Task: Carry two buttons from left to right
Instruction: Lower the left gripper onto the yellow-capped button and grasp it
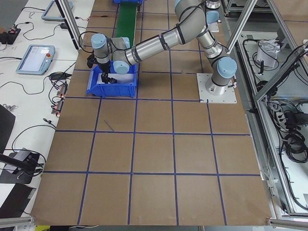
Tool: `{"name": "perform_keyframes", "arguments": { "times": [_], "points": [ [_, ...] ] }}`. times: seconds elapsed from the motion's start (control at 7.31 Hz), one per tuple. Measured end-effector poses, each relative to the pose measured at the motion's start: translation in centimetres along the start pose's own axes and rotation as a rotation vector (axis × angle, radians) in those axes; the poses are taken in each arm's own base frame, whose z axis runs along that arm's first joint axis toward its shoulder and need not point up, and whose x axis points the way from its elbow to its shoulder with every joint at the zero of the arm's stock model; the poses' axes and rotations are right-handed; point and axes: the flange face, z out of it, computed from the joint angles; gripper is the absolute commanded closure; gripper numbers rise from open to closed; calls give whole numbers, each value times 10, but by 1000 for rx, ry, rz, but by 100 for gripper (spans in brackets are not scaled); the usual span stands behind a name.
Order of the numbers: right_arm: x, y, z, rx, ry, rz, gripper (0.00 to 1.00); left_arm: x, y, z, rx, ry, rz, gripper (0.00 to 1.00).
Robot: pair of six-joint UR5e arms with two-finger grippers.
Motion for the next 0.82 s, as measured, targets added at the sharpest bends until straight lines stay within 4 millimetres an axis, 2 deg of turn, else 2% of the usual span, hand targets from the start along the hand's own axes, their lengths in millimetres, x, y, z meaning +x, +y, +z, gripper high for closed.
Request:
{"name": "perform_keyframes", "arguments": {
  "times": [0.14,0.41,0.82],
  "points": [
    [0,0,0,0,0,0,0,0,1,2,-4,1,0,8],
    [0,0,0,0,0,0,0,-1,2,4,-7,1,-1,18],
    [0,0,0,0,0,0,0,-3,9,17,-29,7,-9,19]
  ]
}}
